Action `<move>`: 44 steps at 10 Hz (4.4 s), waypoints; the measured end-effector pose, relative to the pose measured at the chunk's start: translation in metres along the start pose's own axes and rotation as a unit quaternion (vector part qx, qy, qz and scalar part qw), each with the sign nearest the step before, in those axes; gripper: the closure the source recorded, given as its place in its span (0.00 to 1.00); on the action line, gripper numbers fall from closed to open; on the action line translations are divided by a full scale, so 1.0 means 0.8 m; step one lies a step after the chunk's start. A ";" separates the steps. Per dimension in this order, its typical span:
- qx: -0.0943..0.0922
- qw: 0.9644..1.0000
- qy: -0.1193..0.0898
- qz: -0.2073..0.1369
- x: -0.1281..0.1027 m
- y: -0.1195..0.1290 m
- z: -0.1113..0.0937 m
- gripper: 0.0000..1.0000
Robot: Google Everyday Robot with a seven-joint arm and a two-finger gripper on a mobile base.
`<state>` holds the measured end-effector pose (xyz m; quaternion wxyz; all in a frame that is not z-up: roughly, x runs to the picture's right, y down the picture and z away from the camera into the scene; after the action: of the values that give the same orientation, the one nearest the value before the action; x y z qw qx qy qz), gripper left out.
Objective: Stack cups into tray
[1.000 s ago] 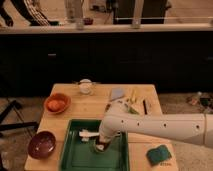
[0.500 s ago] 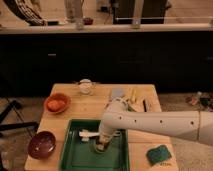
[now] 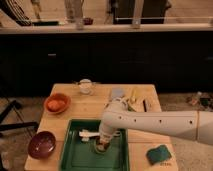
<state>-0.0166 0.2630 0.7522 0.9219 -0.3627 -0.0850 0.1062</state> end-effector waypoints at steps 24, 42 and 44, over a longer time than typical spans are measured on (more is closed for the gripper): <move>-0.003 1.000 0.004 -0.008 -0.009 -0.001 -0.001 0.78; 0.021 0.999 0.023 -0.015 -0.017 0.002 -0.034 0.47; 0.034 0.999 0.033 -0.019 -0.020 0.000 -0.051 0.47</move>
<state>-0.0227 0.2320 0.7213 0.9377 -0.3331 -0.0581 0.0800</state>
